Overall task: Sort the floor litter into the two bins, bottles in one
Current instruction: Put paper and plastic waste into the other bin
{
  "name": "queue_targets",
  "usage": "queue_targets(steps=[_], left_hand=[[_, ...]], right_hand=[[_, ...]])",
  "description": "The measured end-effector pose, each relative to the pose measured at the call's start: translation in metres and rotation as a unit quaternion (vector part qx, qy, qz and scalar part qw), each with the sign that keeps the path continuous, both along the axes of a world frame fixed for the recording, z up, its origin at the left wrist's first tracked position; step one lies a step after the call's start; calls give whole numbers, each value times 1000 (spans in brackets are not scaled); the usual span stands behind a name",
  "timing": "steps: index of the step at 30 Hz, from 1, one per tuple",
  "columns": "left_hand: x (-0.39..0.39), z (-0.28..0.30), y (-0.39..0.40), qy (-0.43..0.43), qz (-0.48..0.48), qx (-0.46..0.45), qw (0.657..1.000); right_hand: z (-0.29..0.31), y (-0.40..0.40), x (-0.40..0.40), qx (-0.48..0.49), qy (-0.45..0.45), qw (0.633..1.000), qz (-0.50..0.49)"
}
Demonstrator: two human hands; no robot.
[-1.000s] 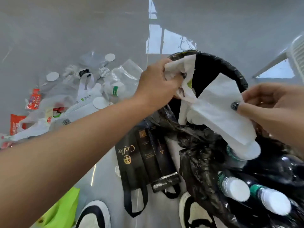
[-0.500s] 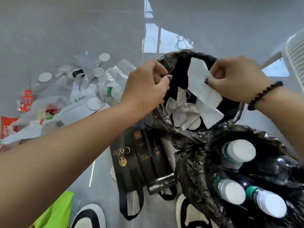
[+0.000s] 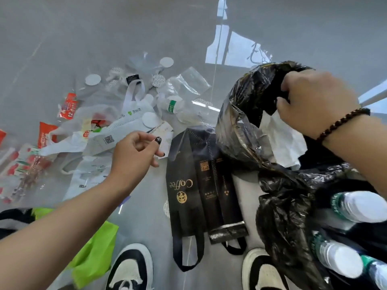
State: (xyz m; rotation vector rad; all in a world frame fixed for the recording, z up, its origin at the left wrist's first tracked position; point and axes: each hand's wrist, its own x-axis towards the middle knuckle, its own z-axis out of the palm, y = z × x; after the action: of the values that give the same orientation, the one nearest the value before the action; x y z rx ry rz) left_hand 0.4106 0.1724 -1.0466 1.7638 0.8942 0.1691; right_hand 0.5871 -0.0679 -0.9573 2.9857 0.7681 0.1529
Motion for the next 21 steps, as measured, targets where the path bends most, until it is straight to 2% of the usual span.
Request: queue_targets(steps=[3,5,7,9,11,13,16,18,19,21], left_hand=[[-20,-23,13,20,34,-11,999],[-30,-36,22,32,56,-19,998],[-40,-47,35,38,83,-28,995],[-52,-56,49,42,111,-34,992],[-68,-65,68,48,158,-31,986],[-76,-72,75,50,179,-26,982],[-94,-81,92,38,234,-6,971],[-105,-88,95,22,247,36,968],[-111,-92,95,13,235,52,971],[-119,-100,90,13,150,75,986]], right_hand=[[27,69,-43,63,8,990,127],[24,114,-74,68,66,970,226],[2,154,-97,23,161,947,277],[-38,186,-114,-36,273,925,262],[-83,208,-135,-52,390,894,212],[-119,202,-158,-64,464,867,170],[-151,204,-188,-117,488,841,205],[-162,205,-191,-117,485,842,205],[-166,207,-190,-115,489,842,198],[-173,213,-183,-110,490,848,167]])
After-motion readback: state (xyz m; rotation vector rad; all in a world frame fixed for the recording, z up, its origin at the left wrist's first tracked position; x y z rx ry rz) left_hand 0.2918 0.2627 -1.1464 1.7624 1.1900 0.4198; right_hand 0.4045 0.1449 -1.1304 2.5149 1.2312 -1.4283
